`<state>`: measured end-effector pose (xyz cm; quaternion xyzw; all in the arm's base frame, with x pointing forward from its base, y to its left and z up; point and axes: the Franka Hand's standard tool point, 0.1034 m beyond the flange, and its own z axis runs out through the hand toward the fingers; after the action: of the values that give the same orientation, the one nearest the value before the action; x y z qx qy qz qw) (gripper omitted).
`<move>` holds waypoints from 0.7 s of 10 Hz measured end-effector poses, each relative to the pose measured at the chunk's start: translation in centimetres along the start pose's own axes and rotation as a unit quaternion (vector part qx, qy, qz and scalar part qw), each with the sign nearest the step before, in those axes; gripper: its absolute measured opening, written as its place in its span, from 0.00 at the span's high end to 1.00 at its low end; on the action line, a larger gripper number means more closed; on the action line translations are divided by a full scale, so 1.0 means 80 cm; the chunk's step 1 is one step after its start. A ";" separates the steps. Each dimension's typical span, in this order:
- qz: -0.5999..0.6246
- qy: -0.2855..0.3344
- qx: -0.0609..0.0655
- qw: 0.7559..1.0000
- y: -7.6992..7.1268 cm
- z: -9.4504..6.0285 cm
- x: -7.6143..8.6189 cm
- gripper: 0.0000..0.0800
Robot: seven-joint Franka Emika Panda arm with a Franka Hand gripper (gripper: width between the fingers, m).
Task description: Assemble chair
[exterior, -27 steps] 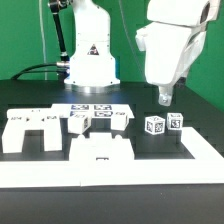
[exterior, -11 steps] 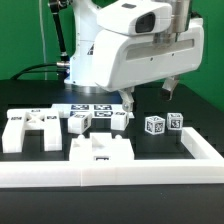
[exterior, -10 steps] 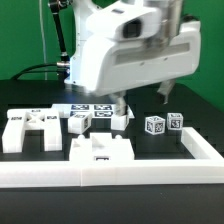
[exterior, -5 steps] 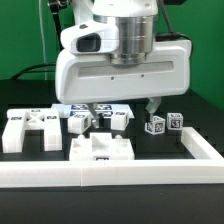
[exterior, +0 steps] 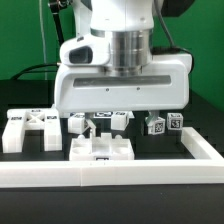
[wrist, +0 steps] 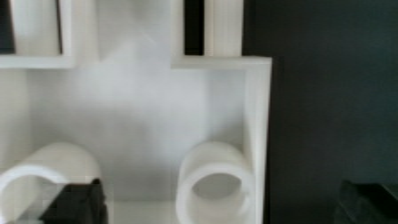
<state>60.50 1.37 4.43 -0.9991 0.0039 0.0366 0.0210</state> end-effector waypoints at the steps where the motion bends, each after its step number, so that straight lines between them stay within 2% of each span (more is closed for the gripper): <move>1: -0.009 0.005 0.000 1.000 -0.001 0.005 0.002 0.19; 4: -0.012 0.005 0.000 1.000 -0.008 0.025 -0.005 0.19; 7: -0.018 -0.002 -0.001 1.000 -0.014 0.036 -0.016 0.19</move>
Offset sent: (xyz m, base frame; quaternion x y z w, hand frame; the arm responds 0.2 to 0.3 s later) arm -0.0104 0.0074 -0.0187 -0.0011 0.0124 0.0238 0.9996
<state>59.00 2.59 1.67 -0.9989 -0.0147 0.0386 0.0206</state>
